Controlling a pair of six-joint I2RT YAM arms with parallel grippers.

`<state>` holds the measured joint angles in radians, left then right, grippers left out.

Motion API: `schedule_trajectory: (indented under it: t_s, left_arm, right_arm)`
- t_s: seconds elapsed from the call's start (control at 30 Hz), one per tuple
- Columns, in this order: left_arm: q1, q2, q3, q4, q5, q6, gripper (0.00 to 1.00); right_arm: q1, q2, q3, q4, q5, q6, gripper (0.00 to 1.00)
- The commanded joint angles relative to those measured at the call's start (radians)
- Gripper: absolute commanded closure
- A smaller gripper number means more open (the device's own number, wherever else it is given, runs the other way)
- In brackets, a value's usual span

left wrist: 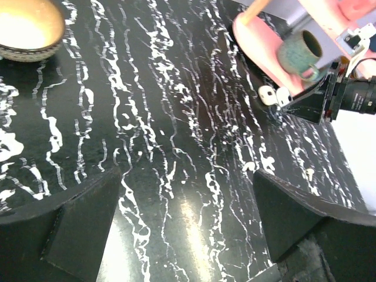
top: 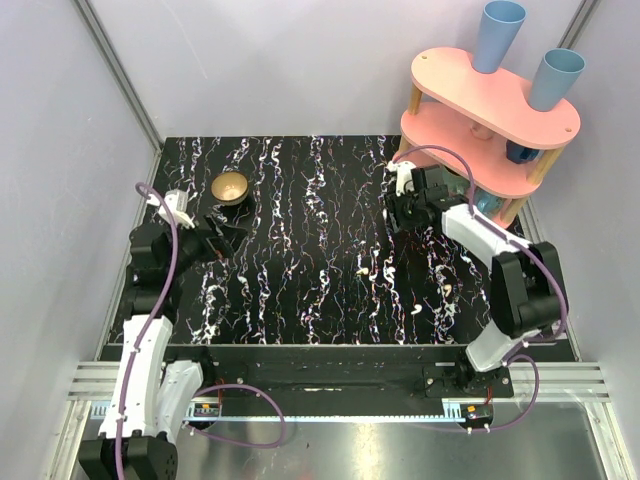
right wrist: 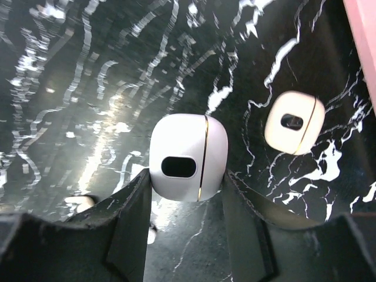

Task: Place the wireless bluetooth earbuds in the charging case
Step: Pick up the charging case from the corner of the board, then pass from the right arm to the left

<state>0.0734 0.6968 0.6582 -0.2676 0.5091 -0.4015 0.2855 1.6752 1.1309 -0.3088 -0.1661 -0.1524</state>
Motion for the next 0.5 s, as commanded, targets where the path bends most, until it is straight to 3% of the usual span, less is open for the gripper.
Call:
schedule_trajectory:
  t_s: [0.0,0.27,0.47]
  left_arm:
    - [0.009,0.052,-0.009,0.105,0.17,-0.037,0.01]
    - [-0.039,0.154,-0.059,0.283,0.296,-0.194,0.01]
    - [-0.305,0.234,0.059,0.269,0.168,-0.209,0.01]
  right_arm:
    - [0.069,-0.127,-0.023,0.053,-0.069,0.024,0.9]
    - [0.242,-0.397,-0.158,0.125,-0.111,-0.085,0.9]
    - [0.374,-0.574,-0.22,0.106,-0.118,-0.17,0.91]
